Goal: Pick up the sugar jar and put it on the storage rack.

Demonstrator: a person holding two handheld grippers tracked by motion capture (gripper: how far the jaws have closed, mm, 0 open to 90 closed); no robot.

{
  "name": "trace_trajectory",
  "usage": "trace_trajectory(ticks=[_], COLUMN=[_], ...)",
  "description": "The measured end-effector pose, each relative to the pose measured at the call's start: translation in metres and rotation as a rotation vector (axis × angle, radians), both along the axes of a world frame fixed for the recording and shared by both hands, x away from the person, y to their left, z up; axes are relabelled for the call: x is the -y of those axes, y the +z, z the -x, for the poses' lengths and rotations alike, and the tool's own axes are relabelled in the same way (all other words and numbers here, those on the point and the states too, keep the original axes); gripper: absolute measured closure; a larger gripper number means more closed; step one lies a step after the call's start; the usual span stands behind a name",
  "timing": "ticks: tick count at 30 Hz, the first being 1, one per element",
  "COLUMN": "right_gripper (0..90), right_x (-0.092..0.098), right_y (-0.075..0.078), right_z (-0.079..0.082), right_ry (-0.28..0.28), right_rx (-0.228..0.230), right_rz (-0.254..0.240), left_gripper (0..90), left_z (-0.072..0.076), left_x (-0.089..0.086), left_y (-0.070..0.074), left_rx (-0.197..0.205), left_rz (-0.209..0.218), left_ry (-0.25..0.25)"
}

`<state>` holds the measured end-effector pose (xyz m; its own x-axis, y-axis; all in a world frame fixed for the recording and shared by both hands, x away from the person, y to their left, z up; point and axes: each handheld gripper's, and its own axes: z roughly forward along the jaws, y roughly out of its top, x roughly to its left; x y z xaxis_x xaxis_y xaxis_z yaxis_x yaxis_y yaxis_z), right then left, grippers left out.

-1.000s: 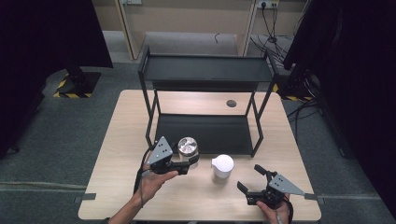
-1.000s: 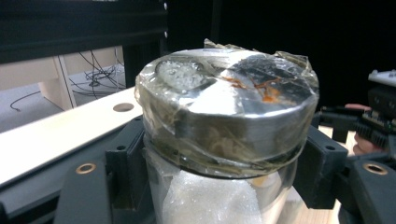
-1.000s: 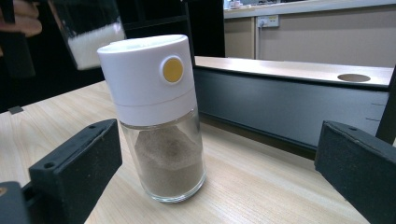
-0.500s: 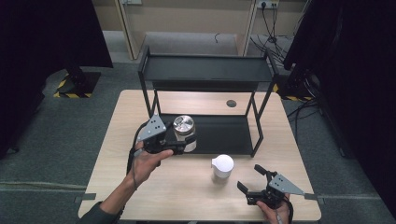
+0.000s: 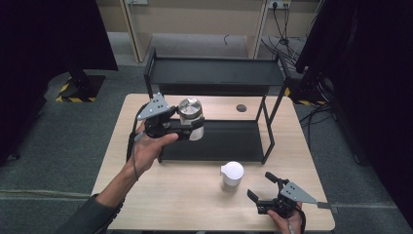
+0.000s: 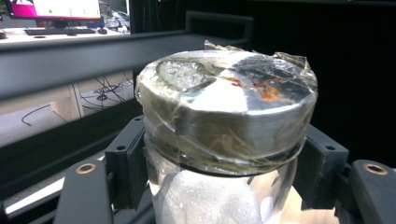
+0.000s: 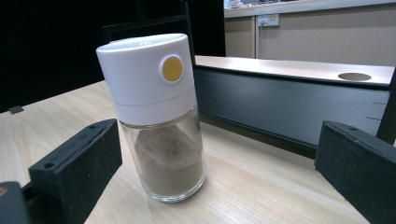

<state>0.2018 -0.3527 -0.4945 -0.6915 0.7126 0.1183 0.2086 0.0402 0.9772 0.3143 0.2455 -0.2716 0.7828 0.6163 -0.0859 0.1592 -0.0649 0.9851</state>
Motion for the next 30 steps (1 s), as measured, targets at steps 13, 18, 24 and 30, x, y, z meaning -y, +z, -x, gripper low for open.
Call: trace_trajectory(ticks=[13, 18, 24, 30], right_gripper=[1.1, 1.1, 1.1, 1.1], right_x=[0.000, 0.000, 0.000, 0.001], right_y=[0.000, 0.000, 0.000, 0.000], right_z=[0.000, 0.000, 0.000, 0.000], right_ry=[-0.001, -0.001, 0.001, 0.001], right_rx=[-0.002, -0.003, -0.004, -0.004], right_rz=[-0.002, -0.003, -0.005, -0.006], left_gripper=[30.9, 30.9, 30.8, 30.9], left_z=[-0.014, -0.019, -0.025, -0.036], left_x=[-0.002, 0.003, 0.012, 0.024], left_y=[0.048, 0.071, 0.091, 0.098], left_rx=[0.002, 0.008, 0.022, 0.020], left_rz=[-0.014, -0.023, -0.034, -0.045], left_ry=[0.043, 0.071, 0.112, 0.155])
